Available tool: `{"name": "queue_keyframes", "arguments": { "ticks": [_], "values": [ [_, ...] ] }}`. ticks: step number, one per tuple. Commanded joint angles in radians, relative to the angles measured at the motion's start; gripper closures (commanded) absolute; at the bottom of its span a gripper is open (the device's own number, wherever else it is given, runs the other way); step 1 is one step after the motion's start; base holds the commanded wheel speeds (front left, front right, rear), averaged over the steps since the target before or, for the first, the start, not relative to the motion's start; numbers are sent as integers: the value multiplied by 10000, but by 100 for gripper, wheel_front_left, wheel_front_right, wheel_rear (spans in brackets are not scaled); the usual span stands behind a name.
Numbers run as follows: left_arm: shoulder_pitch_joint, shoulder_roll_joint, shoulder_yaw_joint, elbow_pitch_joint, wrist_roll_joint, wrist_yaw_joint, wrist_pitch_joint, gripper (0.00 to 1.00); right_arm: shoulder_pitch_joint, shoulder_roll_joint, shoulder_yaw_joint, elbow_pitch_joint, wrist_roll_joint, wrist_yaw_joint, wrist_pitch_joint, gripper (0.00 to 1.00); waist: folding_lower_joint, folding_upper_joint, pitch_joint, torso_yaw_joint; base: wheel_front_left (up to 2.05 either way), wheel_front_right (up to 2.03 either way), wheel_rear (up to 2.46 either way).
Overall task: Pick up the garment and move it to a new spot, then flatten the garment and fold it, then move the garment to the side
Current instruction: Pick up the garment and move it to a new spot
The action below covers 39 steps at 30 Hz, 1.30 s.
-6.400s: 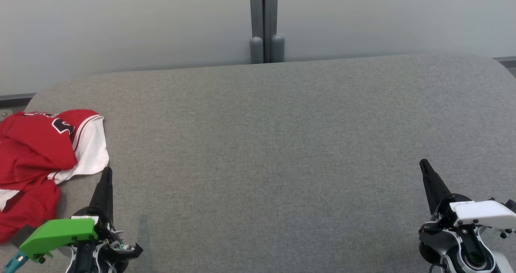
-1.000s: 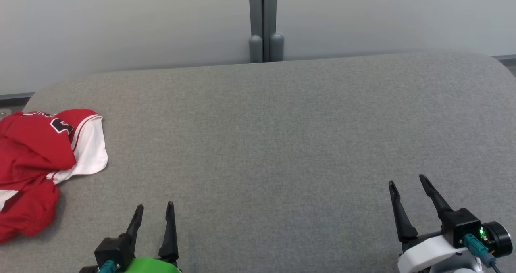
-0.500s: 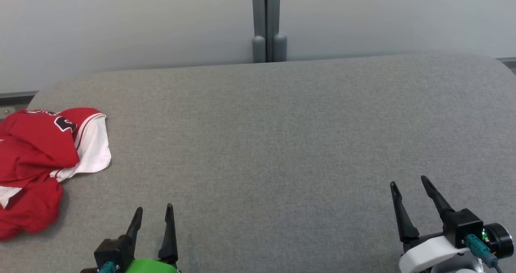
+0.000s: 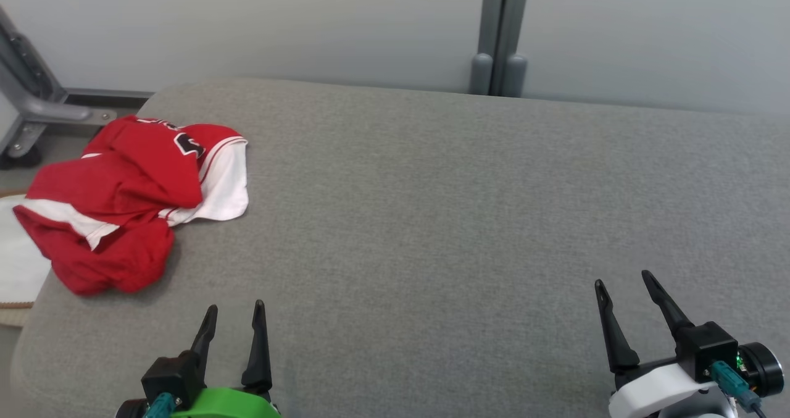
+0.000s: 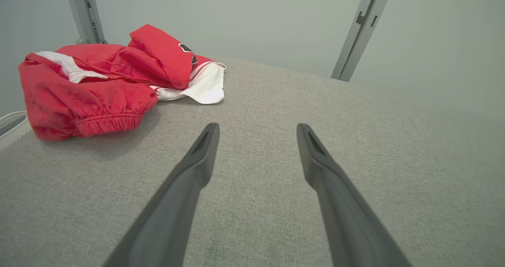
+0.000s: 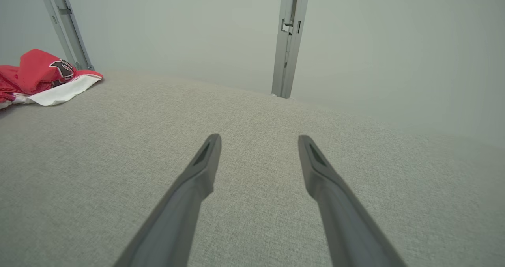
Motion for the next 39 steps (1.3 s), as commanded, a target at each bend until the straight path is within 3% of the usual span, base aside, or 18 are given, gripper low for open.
{"name": "queue_keyframes", "arguments": {
  "ticks": [1,10,16,25,31,39],
  "values": [
    [-14,56,93,-45,92,9,-9,0,-48,-45,63,-29,-1,-3,-49,0,0,0,67,1021,0,0,0],
    [100,55,229,-131,-26,67,-7,0,-167,-46,245,-23,-26,-5,-49,0,0,0,141,2198,0,0,0],
    [120,55,300,-158,-96,108,-7,0,-216,-48,324,7,-112,-5,-49,0,0,0,194,2346,0,0,0],
    [-313,58,870,-555,-125,299,-9,0,-405,-45,308,-98,-260,-5,-49,0,0,0,535,2064,0,0,0],
    [-1218,73,2022,-1179,101,298,-7,0,-617,-48,248,-176,-474,-5,-49,0,0,0,1028,1728,0,0,0],
    [-3546,1025,3318,-444,-50,-4,-9,0,-1210,-51,373,-279,-1003,-5,-49,0,0,0,2054,1167,0,0,0]
  ]
}}
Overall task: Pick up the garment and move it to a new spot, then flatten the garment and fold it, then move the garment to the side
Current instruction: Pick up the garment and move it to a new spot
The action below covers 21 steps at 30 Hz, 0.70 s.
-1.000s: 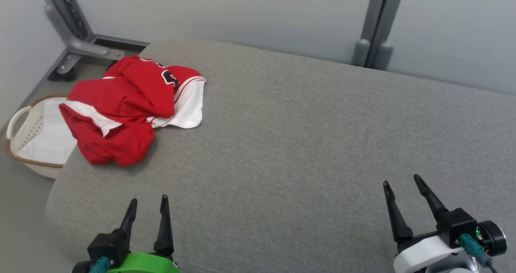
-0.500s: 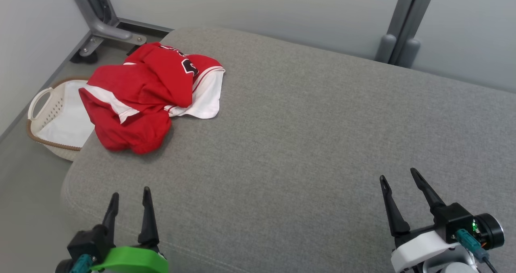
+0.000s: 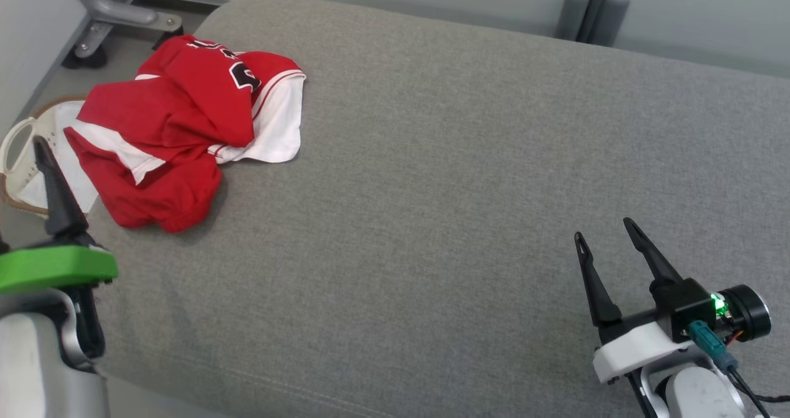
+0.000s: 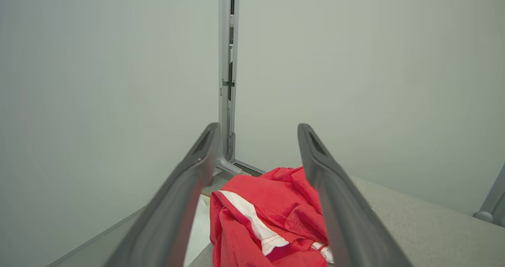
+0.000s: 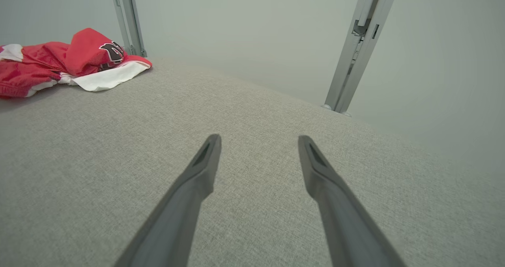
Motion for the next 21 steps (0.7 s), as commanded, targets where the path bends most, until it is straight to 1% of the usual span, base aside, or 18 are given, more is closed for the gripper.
{"name": "queue_keyframes", "arguments": {
  "ticks": [1,3,5,9,11,16,21],
  "values": [
    [-395,155,29,218,83,17,3,0,-182,-52,0,-64,-127,-6,-49,0,0,0,651,-455,0,0,0],
    [-938,477,164,686,-61,-8,182,0,-339,-53,55,-113,-259,-6,-49,0,0,0,963,-605,0,0,0],
    [-1334,667,197,1196,-163,-22,530,0,-513,-50,97,-151,-426,-6,-49,0,0,0,1289,-735,0,0,0],
    [-2045,846,445,2467,-736,-68,1357,0,-809,-53,158,-235,-782,-6,-49,0,0,0,1941,-972,0,0,0],
    [-2296,885,491,3097,-958,-82,1596,0,-957,-50,172,-273,-892,-6,-49,0,0,0,2244,-1065,0,0,0],
    [-2770,965,390,4527,-1153,-153,1832,0,-1198,-52,224,-325,-1099,-6,-49,0,0,0,2872,-1196,0,0,0],
    [-3293,967,401,5589,-1336,-181,1790,0,-1378,-50,254,-379,-1233,-6,-49,0,0,0,3380,-1285,0,0,0]
  ]
}}
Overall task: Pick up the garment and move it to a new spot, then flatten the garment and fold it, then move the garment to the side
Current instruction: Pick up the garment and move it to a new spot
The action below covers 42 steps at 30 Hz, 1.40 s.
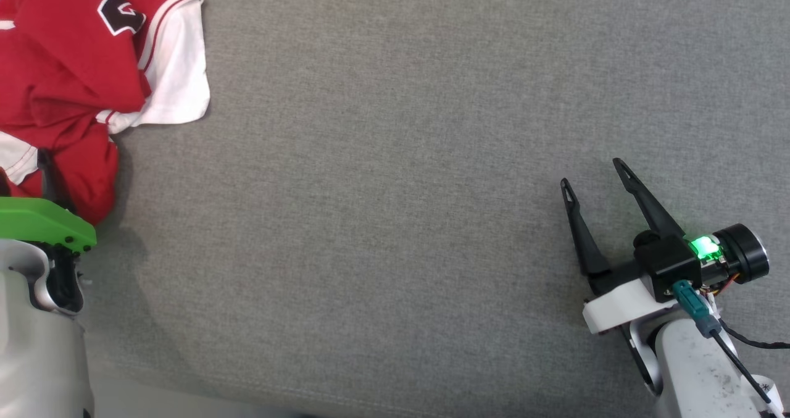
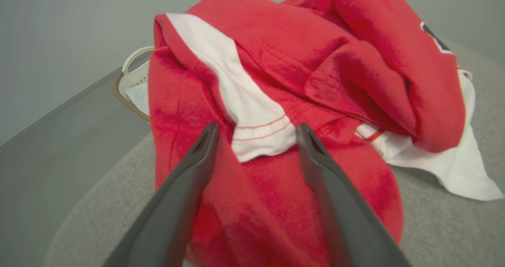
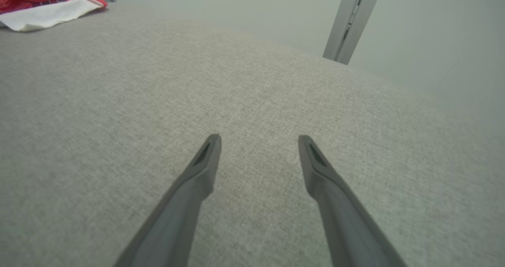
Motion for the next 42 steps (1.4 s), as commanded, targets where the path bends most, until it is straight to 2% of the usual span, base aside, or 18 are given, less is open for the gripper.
{"name": "queue_keyframes", "arguments": {
  "ticks": [1,7,8,9,10,11,13,21,28,30,33,39,42],
  "values": [
    [-312,93,19,226,-44,-18,-63,0,-124,-47,0,-35,-91,-6,-49,0,0,0,568,-270,0,0,0],
    [-882,233,163,1136,-264,57,-338,0,-258,-57,59,-41,-154,-8,-42,0,0,0,830,-420,0,0,0],
    [-933,243,184,1254,-298,56,-361,15,-251,-62,54,-29,-153,-10,-26,0,0,0,838,-434,0,0,0],
    [-988,265,210,1382,-328,60,-424,57,-242,-67,55,-11,-134,-10,-26,0,0,0,837,-450,0,0,0],
    [-1026,310,215,1474,-331,76,-475,65,-231,-67,66,11,-110,-10,-26,0,0,0,825,-462,0,0,0],
    [-1048,349,209,1600,-325,75,-548,89,-204,-65,95,56,-52,-10,-26,0,0,0,790,-480,0,0,0],
    [-1080,417,174,1771,-330,31,-693,100,-148,-65,127,128,33,-10,-26,0,0,0,695,-501,0,0,0],
    [-977,783,-191,1900,-51,-108,-1257,100,20,-48,290,283,302,-10,-29,0,0,0,19,-444,0,0,0],
    [-836,1458,-492,1446,336,-147,-1452,100,246,-47,448,457,729,-10,-29,0,0,0,-1077,-499,0,0,0],
    [-754,1837,-683,980,542,-142,-1368,100,513,-45,468,546,958,-10,-29,0,0,0,-1689,-587,0,0,0],
    [-700,2081,-883,352,764,-141,-1171,100,774,-45,464,635,1251,-10,-29,0,0,0,-2272,-694,0,0,0],
    [-629,2393,-1401,-1369,998,-177,-318,100,1298,-42,419,737,1648,-8,-29,0,0,0,-3181,-1128,0,0,0],
    [-557,2313,-1755,-2394,1130,-165,215,100,1500,-45,343,747,1799,-10,-29,0,0,0,-3462,-1468,0,0,0]
  ]
}}
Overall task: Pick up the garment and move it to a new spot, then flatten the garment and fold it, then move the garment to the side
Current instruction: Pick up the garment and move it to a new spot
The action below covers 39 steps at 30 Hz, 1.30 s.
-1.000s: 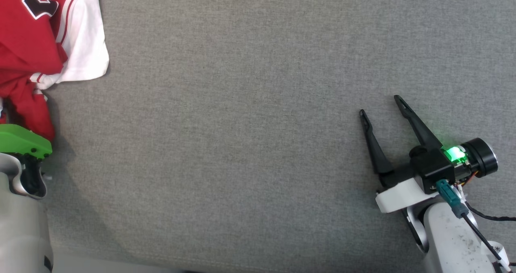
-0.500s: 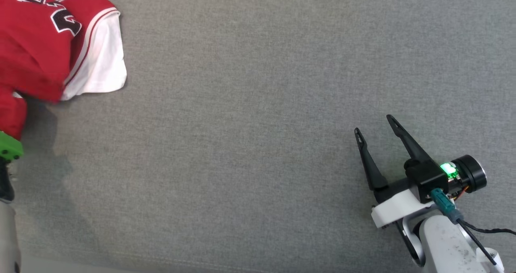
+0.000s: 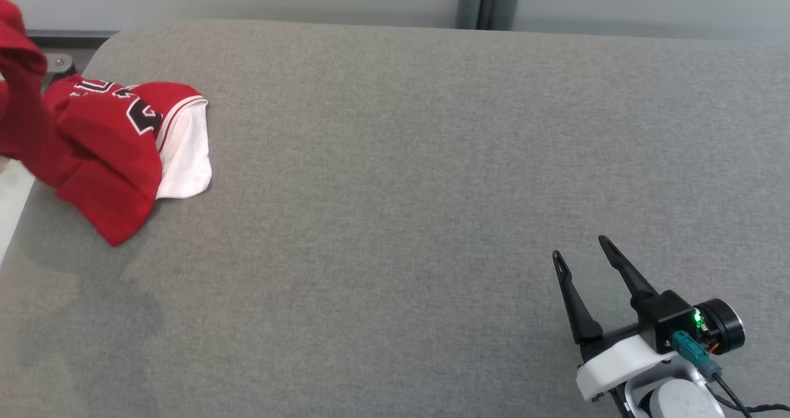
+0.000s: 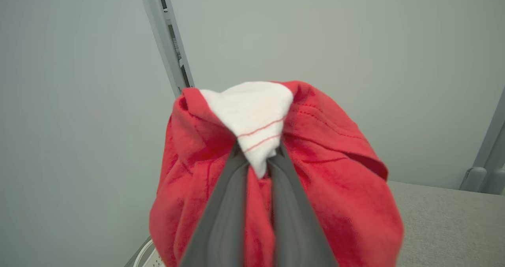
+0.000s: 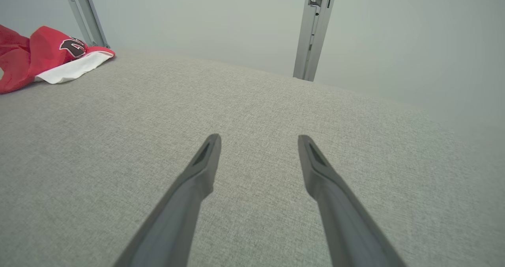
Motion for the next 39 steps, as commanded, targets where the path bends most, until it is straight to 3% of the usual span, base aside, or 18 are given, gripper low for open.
{"name": "queue_keyframes", "arguments": {
  "ticks": [1,7,14,20,25,31,39],
  "values": [
    [169,-46,-161,-452,93,17,217,100,210,-40,-31,26,119,-12,-4,0,0,-1,-717,-769,0,0,0],
    [321,-739,-905,-2324,146,151,1205,100,259,-37,-131,-44,226,-10,-4,0,0,-1,-725,-1724,0,0,0],
    [469,-1922,-1753,-2660,149,344,1254,100,-154,-39,-189,-236,34,-10,-4,0,0,-1,-160,-3012,0,0,0],
    [710,-3117,-2407,-1549,18,400,531,100,-517,-34,-160,-339,187,-12,-4,0,0,-1,562,-4017,0,0,0],
    [928,-3657,-3091,-211,177,241,-129,100,-710,-31,-129,-399,356,-10,-4,0,0,-1,1027,-4510,0,0,0],
    [1127,-3978,-4007,1376,388,124,-761,100,-792,-31,-86,-425,447,-10,-4,0,0,-1,1317,-4625,0,0,0],
    [1003,-4143,-4923,2616,223,-6,-1303,100,-924,-34,-112,-425,395,-10,-4,0,0,-1,1236,-4227,0,0,0]
  ]
}}
